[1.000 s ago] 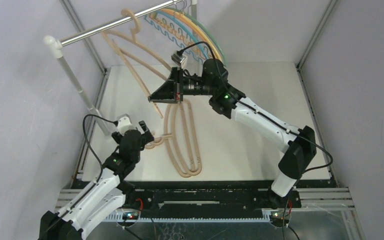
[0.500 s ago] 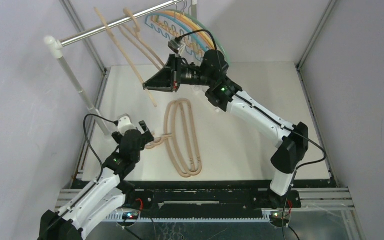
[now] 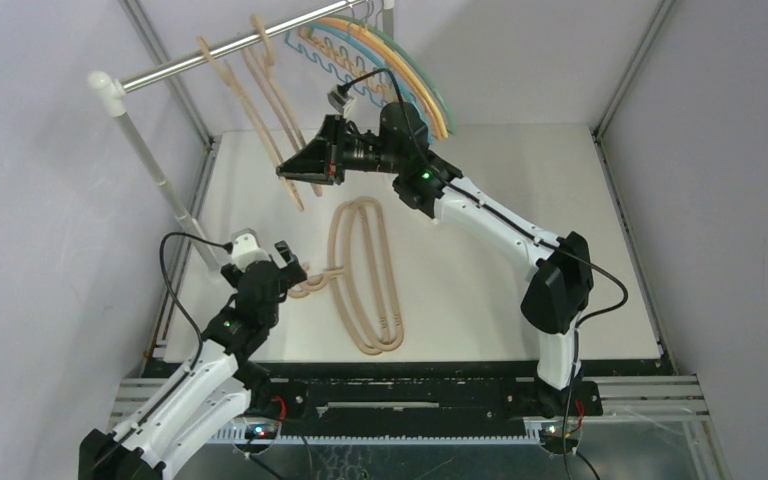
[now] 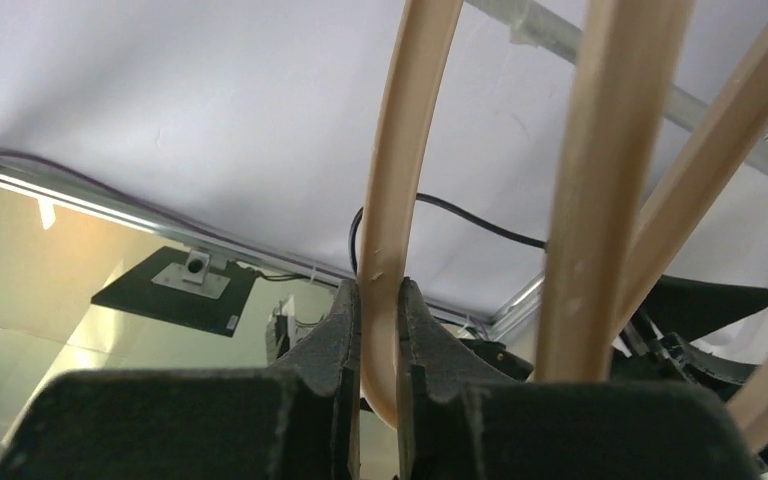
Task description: Organize the hangers
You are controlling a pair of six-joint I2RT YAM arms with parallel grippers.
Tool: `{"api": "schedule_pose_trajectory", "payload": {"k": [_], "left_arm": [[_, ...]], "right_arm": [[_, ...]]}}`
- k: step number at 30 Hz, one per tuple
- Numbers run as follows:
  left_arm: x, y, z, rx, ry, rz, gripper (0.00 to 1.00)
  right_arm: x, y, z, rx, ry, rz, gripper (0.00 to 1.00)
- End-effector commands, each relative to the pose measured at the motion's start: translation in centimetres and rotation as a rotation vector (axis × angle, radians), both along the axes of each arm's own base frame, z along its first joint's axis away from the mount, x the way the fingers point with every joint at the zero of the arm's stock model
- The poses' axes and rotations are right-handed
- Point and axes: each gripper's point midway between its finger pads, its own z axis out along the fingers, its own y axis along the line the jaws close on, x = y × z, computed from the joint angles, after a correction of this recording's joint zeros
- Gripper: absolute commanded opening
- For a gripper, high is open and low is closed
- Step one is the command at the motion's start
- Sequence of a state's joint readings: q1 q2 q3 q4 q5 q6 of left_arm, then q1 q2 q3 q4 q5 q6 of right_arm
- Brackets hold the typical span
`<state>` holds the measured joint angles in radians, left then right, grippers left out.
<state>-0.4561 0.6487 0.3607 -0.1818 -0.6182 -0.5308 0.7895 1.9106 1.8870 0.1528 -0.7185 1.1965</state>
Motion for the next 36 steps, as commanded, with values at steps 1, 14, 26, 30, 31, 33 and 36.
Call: {"api": "schedule_pose_trajectory", "payload": {"k": [1, 14, 26, 30, 31, 33, 36], "left_arm": [[0.1, 0.1, 0.0, 0.007, -0.011, 0.003, 1.0], [0.0, 0.2, -0.6, 0.01, 0.005, 0.011, 0.99], [-0.3, 0.7, 0.6, 0.025, -0.009, 0.024, 1.0], [-0.3, 0.8, 0.8, 0.03, -0.009, 0.029, 0.99], [-0.3, 0.9, 0.8, 0.032, -0.006, 0.031, 0.99], [-0.3, 0.9, 0.8, 0.035, -0.005, 0.034, 0.99], [-0.4, 1.0, 0.9, 0.034, -0.004, 0.037, 1.0]], "right_arm": [[0.1, -1.2, 2.1, 0.027, -0.106, -0.063, 0.18], [-3.0, -4.6, 1.6, -0.065, -0.276, -0.136, 0.53], [-8.9, -9.7, -12.5, -0.635, -0.529, -0.206, 0.54], [-10.8, -11.7, -20.8, -0.889, -0.602, -0.184, 0.53], [-11.4, -12.0, -23.2, -0.943, -0.595, -0.154, 0.51], [-12.2, -12.4, -27.1, -1.03, -0.589, -0.116, 0.48], [-12.8, -12.3, -30.9, -1.114, -0.593, -0.079, 0.46]]}}
